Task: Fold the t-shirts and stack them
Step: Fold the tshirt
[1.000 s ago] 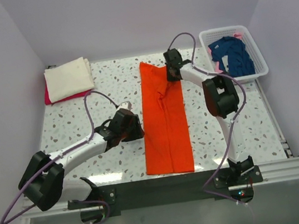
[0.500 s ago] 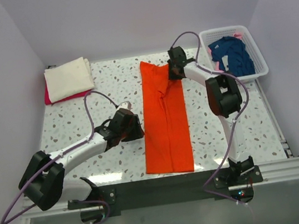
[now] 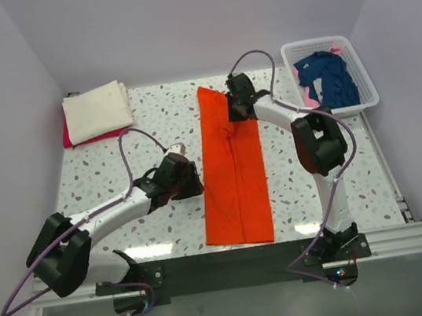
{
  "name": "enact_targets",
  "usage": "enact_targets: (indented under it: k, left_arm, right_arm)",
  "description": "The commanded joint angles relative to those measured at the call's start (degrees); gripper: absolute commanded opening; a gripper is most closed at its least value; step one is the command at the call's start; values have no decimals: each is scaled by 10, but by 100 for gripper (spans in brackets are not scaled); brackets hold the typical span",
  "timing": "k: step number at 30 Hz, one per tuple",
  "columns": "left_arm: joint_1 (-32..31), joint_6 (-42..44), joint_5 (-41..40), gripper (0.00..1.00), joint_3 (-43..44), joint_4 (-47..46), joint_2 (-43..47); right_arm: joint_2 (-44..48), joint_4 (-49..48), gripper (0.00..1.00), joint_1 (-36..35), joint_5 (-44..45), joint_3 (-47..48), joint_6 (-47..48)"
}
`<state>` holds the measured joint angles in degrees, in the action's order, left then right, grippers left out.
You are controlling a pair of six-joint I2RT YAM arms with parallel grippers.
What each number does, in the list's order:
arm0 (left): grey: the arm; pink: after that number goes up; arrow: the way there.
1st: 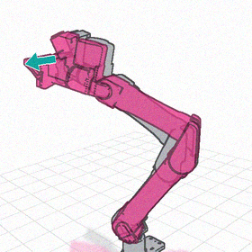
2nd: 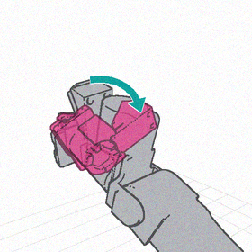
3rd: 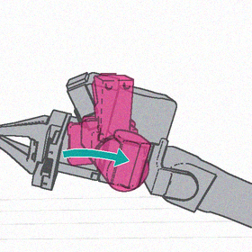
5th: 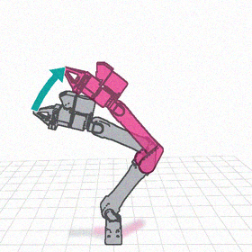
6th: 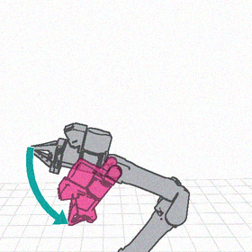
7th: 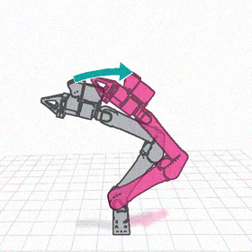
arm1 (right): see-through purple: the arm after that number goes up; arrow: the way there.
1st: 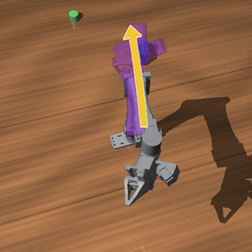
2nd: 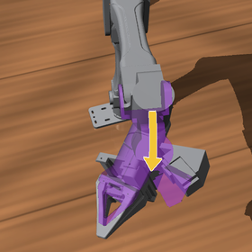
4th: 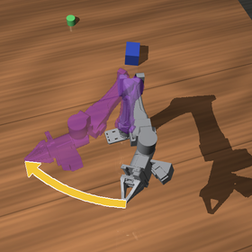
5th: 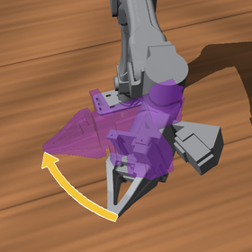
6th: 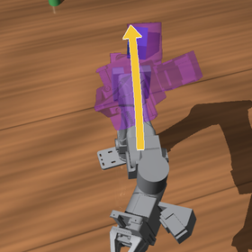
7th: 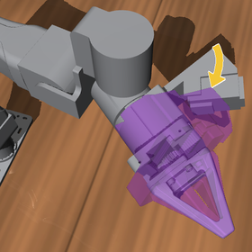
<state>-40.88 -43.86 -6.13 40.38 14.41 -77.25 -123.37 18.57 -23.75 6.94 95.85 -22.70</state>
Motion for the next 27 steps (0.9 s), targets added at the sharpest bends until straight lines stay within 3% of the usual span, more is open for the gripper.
enact_targets:
  k: [1,8,12,17,21,24,27]
  left_arm:
    - [5,6,4,60,0,-22,4]
    - [5,8,13,60,-9,-27,9]
    - [5,9,19,63,-16,-29,20]
    - [4,21,52,71,-28,-25,40]
    - [5,26,96,72,-45,-19,65]
    - [4,27,123,71,-61,-10,83]
    - [4,20,155,70,-86,2,104]
  right_arm:
    - [4,-20,20,-17,19,-36,-16]
    - [-8,-11,22,-22,18,-40,-17]
    - [0,1,28,-24,20,-28,-9]
    - [35,44,46,-25,24,12,-1]
    - [91,94,60,-25,29,21,-2]
    - [163,122,60,-24,21,-20,-23]
    - [261,121,60,-25,-12,-156,-57]
